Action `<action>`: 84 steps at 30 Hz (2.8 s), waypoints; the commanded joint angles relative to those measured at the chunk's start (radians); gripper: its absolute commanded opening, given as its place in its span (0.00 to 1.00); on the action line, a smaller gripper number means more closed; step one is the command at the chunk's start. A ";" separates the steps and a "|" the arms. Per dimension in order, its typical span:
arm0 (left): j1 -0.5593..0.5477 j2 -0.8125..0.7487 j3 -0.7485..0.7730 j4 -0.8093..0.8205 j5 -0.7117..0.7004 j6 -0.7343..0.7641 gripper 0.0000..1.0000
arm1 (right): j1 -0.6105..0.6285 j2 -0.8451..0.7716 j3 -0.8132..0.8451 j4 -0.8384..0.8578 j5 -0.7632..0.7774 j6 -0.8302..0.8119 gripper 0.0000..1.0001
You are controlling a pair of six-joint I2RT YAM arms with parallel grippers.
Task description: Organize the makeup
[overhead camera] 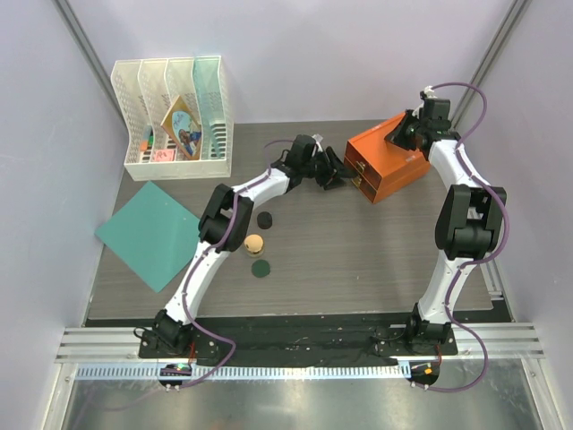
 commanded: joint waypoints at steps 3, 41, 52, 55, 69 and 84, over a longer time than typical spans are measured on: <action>-0.016 -0.067 0.078 -0.067 -0.049 0.118 0.52 | -0.001 0.193 -0.123 -0.356 0.133 -0.061 0.01; -0.082 0.095 0.298 -0.261 -0.306 0.202 0.37 | -0.005 0.185 -0.129 -0.356 0.123 -0.060 0.01; -0.092 0.068 0.261 -0.351 -0.283 0.274 0.28 | -0.005 0.185 -0.131 -0.356 0.128 -0.060 0.01; -0.087 0.040 0.229 -0.390 -0.306 0.299 0.26 | -0.007 0.186 -0.132 -0.356 0.128 -0.061 0.01; -0.026 -0.170 -0.164 -0.427 -0.308 0.310 0.18 | -0.007 0.185 -0.129 -0.356 0.126 -0.060 0.01; -0.012 -0.388 -0.412 -0.358 -0.280 0.380 0.25 | -0.007 0.199 -0.123 -0.349 0.117 -0.053 0.01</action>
